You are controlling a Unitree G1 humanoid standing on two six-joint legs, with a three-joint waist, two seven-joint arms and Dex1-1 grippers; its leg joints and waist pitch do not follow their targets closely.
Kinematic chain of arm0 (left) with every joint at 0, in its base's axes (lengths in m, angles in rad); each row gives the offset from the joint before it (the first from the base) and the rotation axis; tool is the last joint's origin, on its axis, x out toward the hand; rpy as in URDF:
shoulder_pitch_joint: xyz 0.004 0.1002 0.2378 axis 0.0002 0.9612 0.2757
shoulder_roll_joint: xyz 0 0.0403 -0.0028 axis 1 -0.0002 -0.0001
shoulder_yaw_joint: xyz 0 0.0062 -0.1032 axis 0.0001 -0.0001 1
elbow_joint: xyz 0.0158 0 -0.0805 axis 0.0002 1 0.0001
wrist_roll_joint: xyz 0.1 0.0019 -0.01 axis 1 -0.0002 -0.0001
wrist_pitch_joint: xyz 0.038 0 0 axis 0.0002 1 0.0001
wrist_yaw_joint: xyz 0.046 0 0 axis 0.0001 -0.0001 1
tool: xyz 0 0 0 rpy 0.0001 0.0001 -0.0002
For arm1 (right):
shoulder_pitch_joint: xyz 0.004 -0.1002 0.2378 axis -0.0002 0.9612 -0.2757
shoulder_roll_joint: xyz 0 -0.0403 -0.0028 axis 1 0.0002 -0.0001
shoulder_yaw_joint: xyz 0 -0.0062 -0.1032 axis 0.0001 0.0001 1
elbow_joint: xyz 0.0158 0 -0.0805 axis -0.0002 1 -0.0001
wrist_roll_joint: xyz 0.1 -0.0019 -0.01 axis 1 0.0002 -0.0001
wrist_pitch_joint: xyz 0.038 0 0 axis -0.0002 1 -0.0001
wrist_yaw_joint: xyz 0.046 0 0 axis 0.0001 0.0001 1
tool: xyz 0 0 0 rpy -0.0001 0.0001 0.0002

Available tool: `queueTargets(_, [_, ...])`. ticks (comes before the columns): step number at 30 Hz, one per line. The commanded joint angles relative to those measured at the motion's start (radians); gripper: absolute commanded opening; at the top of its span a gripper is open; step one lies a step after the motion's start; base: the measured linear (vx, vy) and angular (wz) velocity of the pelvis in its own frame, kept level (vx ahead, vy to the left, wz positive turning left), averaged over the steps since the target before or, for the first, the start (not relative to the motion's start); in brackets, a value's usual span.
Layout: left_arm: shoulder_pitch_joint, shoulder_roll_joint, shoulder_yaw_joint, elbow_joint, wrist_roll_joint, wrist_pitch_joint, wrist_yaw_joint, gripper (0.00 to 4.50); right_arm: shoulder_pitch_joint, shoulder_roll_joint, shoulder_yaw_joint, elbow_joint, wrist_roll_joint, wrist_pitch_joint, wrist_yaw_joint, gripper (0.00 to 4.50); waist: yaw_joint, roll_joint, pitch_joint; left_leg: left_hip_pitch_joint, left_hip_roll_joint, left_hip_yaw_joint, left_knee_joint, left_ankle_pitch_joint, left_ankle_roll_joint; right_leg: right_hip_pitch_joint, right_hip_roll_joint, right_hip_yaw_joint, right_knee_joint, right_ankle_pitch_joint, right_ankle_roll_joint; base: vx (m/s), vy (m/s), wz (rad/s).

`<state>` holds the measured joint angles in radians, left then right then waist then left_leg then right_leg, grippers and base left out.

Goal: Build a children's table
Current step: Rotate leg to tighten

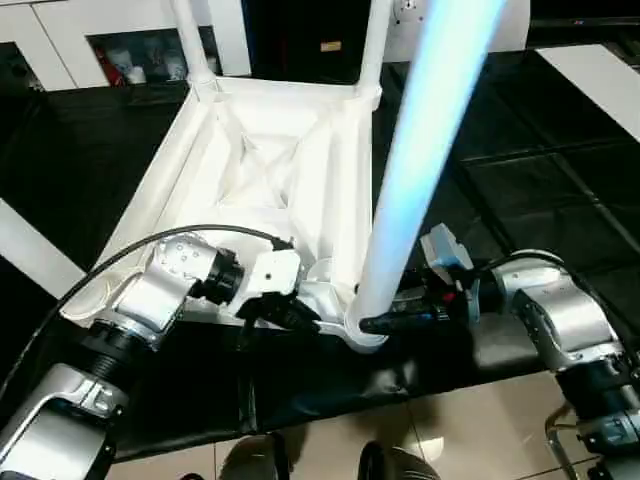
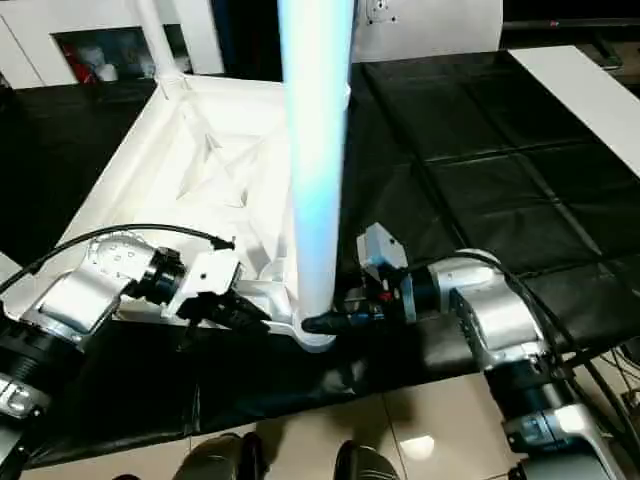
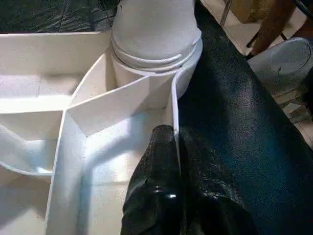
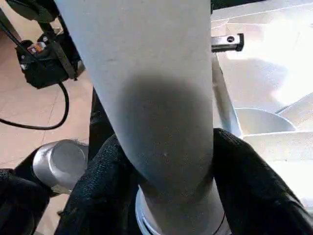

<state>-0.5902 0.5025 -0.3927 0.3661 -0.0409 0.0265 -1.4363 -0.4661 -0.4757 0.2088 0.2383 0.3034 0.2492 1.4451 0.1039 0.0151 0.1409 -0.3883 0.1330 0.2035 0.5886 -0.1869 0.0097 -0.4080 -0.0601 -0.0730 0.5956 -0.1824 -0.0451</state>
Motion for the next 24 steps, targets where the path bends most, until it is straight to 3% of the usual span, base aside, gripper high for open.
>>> queueTargets(1, [-0.012, -0.004, -0.033, 0.006, 0.034, -0.010, -0.001, 0.00, 0.005, -0.008, 0.036, -0.027, 0.025, 0.037, 0.050, 2.04, -0.008, -0.003, -0.073, 0.030, 0.118, -0.052, -0.071, -0.125, 0.093, 0.046, -0.120, 0.071, -0.066, -0.217, -0.234, 0.000, 0.000, 0.00])
queueTargets(10, [0.028, -0.058, 0.007, -0.075, 0.006, 0.144, 0.122, 0.00, 0.104, -0.017, 0.024, -0.216, 0.083, 0.190, -0.044, 2.04, 0.005, -0.004, -0.075, 0.030, 0.122, -0.052, -0.070, -0.097, 0.100, 0.045, -0.120, 0.073, -0.061, -0.165, -0.241, 0.000, 0.000, 0.00])
queueTargets(13, [0.033, -0.132, 0.033, -0.124, -0.024, 0.277, 0.217, 0.00, 0.122, 0.099, -0.017, -0.260, 0.056, 0.294, -0.302, 2.04, -0.002, -0.005, -0.066, 0.027, 0.120, -0.054, -0.077, -0.135, 0.077, 0.042, -0.121, 0.074, -0.071, -0.231, -0.235, 0.000, 0.000, 0.00])
queueTargets(15, [0.022, -0.165, 0.035, -0.133, -0.026, 0.334, 0.253, 0.00, 0.113, 0.180, -0.054, -0.263, 0.055, 0.356, -0.430, 2.04, -0.018, -0.005, -0.061, 0.032, 0.111, -0.063, -0.079, -0.216, 0.024, 0.044, -0.131, 0.075, -0.091, -0.416, -0.198, 0.000, 0.000, 0.00])
queueTargets(16, [0.021, -0.167, 0.035, -0.133, -0.025, 0.337, 0.255, 0.00, 0.112, 0.186, -0.056, -0.263, 0.056, 0.359, -0.438, 2.04, -0.024, -0.006, -0.059, 0.027, 0.109, -0.066, -0.080, -0.225, 0.016, 0.046, -0.132, 0.074, -0.094, -0.449, -0.187, 0.000, 0.000, 0.00])
queueTargets(17, [0.003, -0.194, 0.028, -0.129, -0.013, 0.381, 0.280, 0.00, 0.099, 0.252, -0.083, -0.261, 0.058, 0.399, -0.528, 2.04, -0.035, -0.007, -0.058, 0.022, 0.108, -0.071, -0.085, -0.240, 0.002, 0.050, -0.131, 0.070, -0.097, -0.497, -0.158, 0.000, 0.000, 0.00])
queueTargets(18, [-0.001, -0.202, 0.026, -0.130, -0.009, 0.398, 0.289, 0.00, 0.097, 0.273, -0.090, -0.264, 0.060, 0.412, -0.558, 2.04, -0.048, -0.007, -0.057, 0.024, 0.108, -0.075, -0.086, -0.264, -0.008, 0.044, -0.130, 0.070, -0.101, -0.527, -0.143, 0.000, 0.000, 0.00])
queueTargets(21, [-0.046, -0.275, 0.047, -0.089, 0.023, 0.447, 0.402, 0.00, 0.072, 0.379, -0.120, -0.258, 0.032, 0.471, -0.725, 2.04, -0.077, -0.008, -0.054, 0.016, 0.103, -0.080, -0.090, -0.282, -0.017, 0.045, -0.124, 0.067, -0.104, -0.548, -0.122, 0.000, 0.000, 0.00])
queueTargets(24, [-0.085, -0.350, 0.075, -0.051, 0.053, 0.495, 0.535, 0.00, 0.060, 0.477, -0.132, -0.258, -0.022, 0.508, -0.886, 2.04, -0.089, -0.009, -0.060, 0.020, 0.099, -0.080, -0.085, -0.269, -0.021, 0.043, -0.127, 0.068, -0.106, -0.521, -0.123, 0.000, 0.000, 0.00])
